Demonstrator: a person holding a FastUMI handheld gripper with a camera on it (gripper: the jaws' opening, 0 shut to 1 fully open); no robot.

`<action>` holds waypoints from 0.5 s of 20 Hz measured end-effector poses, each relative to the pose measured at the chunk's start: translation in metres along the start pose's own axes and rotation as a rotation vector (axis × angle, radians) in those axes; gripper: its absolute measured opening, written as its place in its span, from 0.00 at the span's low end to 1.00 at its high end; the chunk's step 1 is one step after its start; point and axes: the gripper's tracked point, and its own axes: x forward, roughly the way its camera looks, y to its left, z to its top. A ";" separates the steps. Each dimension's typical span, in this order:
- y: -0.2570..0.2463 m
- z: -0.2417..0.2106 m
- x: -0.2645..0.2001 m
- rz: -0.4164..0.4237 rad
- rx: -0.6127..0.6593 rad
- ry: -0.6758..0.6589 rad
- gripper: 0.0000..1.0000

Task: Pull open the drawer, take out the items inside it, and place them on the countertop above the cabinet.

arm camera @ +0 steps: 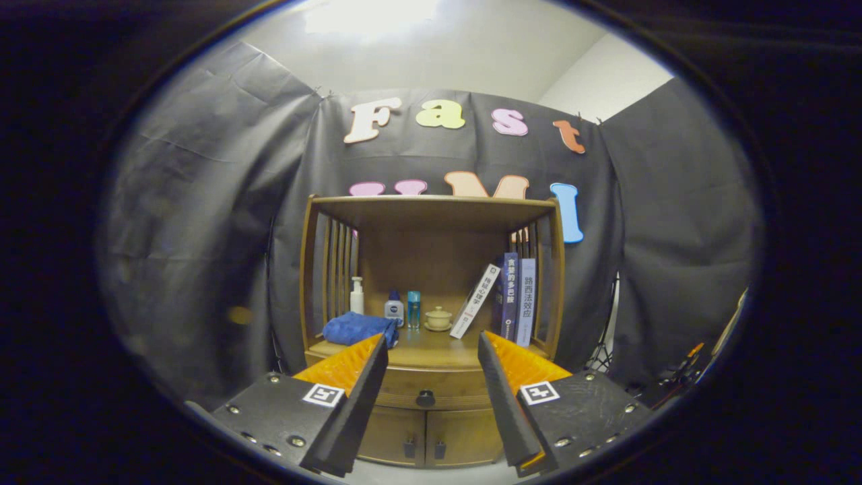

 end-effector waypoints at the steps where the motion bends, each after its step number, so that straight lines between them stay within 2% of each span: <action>1: 0.000 -0.003 0.007 -0.009 -0.001 0.003 0.80; 5: -0.006 -0.022 0.034 -0.080 -0.014 0.041 0.80; 10: 0.009 -0.050 0.067 -0.074 -0.007 0.059 0.80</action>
